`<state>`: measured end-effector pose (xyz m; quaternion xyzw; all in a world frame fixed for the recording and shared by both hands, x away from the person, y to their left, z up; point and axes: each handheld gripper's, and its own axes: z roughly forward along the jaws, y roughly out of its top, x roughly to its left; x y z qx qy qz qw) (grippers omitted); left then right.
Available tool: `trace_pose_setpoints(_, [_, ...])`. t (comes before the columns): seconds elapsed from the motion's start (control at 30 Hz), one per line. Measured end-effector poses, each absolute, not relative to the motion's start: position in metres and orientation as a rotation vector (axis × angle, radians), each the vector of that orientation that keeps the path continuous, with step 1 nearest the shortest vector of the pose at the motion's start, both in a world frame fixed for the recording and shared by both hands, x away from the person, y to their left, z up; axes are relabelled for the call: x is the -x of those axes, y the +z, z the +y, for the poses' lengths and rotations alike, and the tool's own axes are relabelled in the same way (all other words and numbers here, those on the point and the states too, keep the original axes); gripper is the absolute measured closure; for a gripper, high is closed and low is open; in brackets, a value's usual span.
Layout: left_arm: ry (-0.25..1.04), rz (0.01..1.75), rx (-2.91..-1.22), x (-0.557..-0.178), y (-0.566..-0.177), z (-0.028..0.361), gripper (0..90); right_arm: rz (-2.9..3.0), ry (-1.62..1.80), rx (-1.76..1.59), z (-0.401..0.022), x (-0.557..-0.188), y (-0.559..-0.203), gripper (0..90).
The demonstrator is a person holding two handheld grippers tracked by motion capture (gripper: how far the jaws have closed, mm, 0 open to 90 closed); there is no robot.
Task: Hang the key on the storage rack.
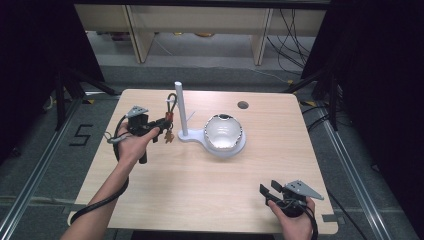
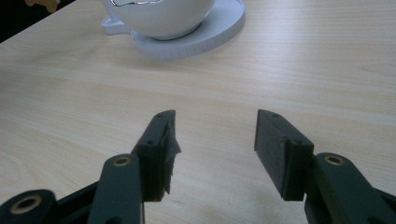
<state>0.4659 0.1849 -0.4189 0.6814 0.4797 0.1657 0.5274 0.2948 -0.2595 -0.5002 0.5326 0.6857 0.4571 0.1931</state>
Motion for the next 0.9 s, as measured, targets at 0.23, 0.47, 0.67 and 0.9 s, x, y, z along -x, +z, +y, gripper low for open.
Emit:
trace_pose_setpoints(0.23, [0.437, 1.133, -1.633, -0.466, -0.423, 0.179, 73.8, 1.914, 1.299, -1.461, -0.259, -0.296, -0.502, 49.1])
trace_pose_setpoints(0.47, [0.479, 1.116, -1.644, -0.467, -0.428, 0.171, 73.2, 1.914, 1.292, -1.462, -0.259, -0.296, -0.502, 49.1])
trace_pose_setpoints(0.67, [0.499, 1.112, -1.655, -0.469, -0.432, 0.165, 72.2, 1.917, 1.297, -1.484, -0.259, -0.295, -0.501, 49.1])
trace_pose_setpoints(0.9, [0.519, 1.083, -1.672, -0.471, -0.439, 0.160, 70.8, 1.913, 1.313, -1.493, -0.259, -0.294, -0.501, 49.0])
